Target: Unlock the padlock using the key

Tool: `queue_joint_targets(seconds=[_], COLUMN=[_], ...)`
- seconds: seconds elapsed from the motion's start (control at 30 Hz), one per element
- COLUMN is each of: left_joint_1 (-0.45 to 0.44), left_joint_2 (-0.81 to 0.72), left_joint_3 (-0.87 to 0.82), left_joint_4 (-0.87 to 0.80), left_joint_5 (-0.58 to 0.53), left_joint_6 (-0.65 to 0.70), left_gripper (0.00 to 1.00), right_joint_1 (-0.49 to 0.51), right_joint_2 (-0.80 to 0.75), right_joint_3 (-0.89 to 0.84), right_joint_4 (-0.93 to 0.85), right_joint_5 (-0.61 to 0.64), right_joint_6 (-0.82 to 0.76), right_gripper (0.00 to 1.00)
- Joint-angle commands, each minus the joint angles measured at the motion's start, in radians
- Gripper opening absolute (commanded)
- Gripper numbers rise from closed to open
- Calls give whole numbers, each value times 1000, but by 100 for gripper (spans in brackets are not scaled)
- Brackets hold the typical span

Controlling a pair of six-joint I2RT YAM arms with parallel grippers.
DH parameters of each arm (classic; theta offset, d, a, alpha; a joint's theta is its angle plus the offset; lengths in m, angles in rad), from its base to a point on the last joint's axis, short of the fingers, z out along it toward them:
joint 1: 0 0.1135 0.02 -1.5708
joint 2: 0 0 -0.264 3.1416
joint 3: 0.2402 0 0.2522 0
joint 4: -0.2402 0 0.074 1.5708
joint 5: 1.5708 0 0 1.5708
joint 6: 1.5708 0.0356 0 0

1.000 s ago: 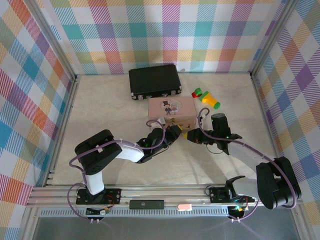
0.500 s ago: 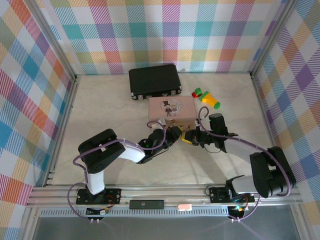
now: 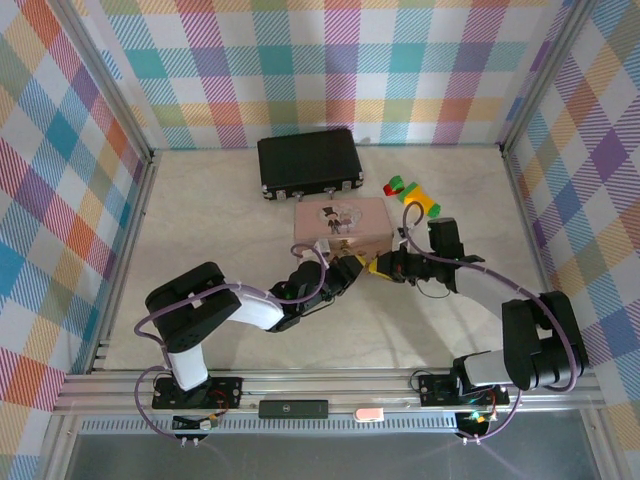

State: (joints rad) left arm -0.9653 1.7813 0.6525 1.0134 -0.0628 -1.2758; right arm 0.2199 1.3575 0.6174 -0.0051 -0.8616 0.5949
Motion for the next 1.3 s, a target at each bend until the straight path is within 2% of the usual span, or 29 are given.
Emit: queue_joint_targets(seconds=[0.0, 0.3, 0.43, 0.63, 0.93, 1.27], left_joint_1=[-2, -7, -26, -47, -94, -101], left_joint_2=[-59, -107, -133, -162, -244, -268], left_joint_3=[-8, -26, -71, -134, -210, -203], left_joint_4=[-18, -151, -174, -205, -283, -326], left_joint_5=[56, -141, -232, -313, -417, -434], left_joint_6=[48, 92, 83, 48, 21, 58], left_gripper=[0, 0, 0, 0, 0, 0], right_joint_1=[-14, -23, -21, 3, 108, 182], right_joint_2=[-59, -128, -110, -72, 62, 294], right_joint_3=[36, 41, 31, 10, 81, 271], right_joint_4=[-8, -149, -128, -31, 35, 124], right_joint_5=[17, 74, 112, 158, 342, 330], right_joint_6=[-80, -220, -215, -177, -153, -132], right_gripper=[0, 0, 0, 0, 0, 0])
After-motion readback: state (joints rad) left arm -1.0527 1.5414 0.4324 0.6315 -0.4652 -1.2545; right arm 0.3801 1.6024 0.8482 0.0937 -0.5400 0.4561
